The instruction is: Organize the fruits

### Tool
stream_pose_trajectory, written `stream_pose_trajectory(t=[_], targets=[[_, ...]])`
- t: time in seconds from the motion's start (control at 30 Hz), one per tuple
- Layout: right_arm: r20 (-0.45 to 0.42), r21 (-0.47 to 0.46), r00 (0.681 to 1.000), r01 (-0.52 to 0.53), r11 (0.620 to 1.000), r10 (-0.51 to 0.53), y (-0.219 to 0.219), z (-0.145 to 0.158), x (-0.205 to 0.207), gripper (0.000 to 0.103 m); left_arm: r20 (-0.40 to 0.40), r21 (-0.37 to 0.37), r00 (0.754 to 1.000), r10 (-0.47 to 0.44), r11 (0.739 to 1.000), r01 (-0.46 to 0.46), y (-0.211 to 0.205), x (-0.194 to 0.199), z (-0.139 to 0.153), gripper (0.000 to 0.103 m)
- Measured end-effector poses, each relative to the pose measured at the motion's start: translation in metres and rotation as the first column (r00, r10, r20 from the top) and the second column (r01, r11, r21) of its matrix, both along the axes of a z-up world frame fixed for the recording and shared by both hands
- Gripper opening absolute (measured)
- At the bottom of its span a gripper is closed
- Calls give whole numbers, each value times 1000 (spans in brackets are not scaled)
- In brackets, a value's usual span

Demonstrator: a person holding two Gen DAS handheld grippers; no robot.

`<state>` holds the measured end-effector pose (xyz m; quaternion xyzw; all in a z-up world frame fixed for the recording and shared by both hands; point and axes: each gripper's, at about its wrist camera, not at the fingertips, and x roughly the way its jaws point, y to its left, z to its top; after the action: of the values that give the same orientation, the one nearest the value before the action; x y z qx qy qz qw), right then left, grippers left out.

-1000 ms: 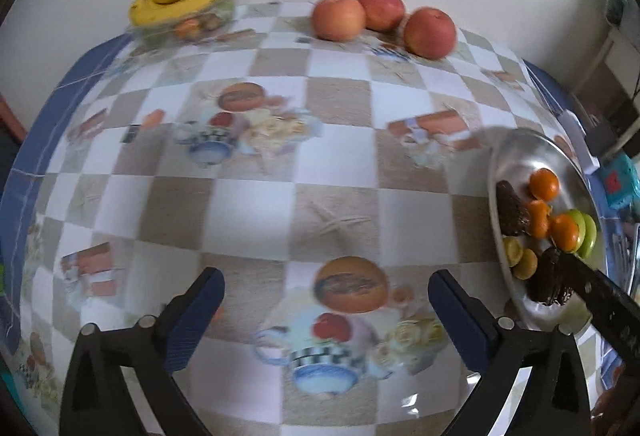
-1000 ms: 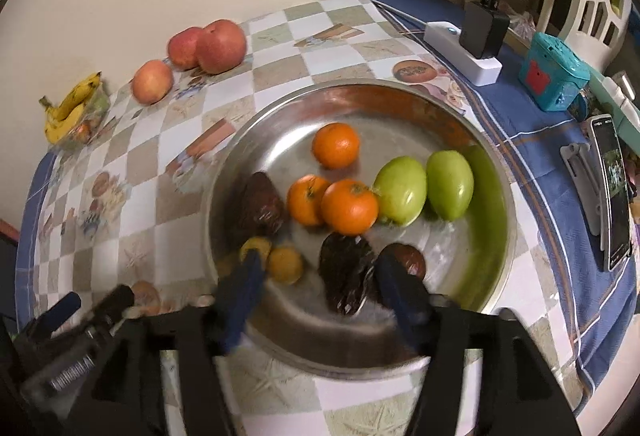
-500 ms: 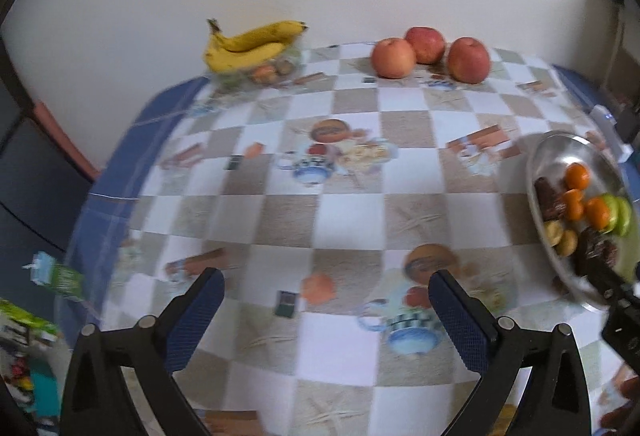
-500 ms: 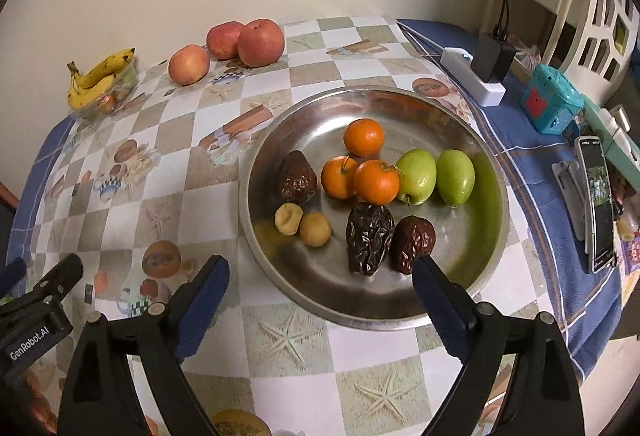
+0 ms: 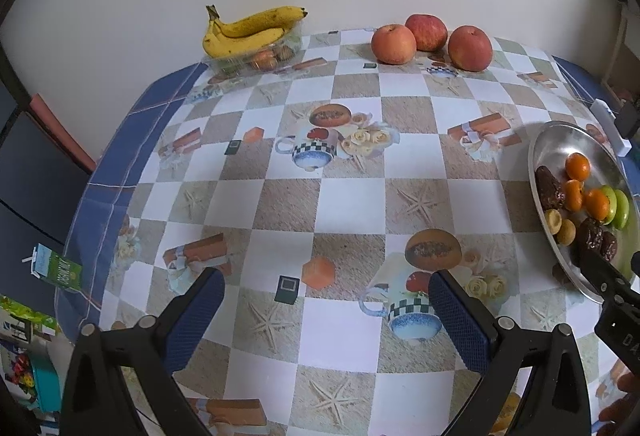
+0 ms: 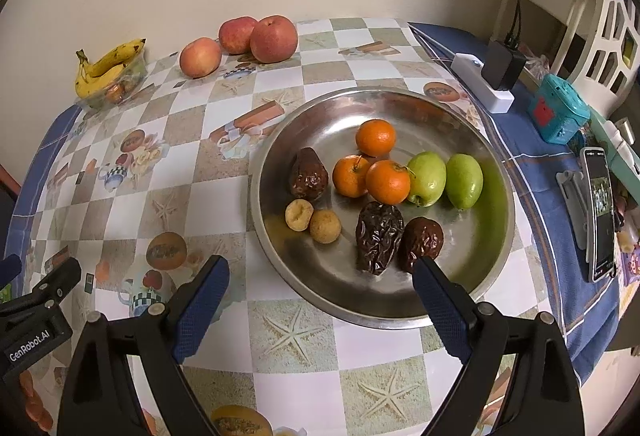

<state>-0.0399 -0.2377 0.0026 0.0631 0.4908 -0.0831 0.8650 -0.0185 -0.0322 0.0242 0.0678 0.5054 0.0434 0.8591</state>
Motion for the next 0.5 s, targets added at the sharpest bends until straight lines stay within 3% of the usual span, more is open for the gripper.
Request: stream_pose_trajectory(t=[0.5], targets=[[-18, -3, 1000, -10, 1000, 10, 1, -3, 1, 93, -40, -29, 999, -13, 1000, 12, -1, 1, -5, 103]])
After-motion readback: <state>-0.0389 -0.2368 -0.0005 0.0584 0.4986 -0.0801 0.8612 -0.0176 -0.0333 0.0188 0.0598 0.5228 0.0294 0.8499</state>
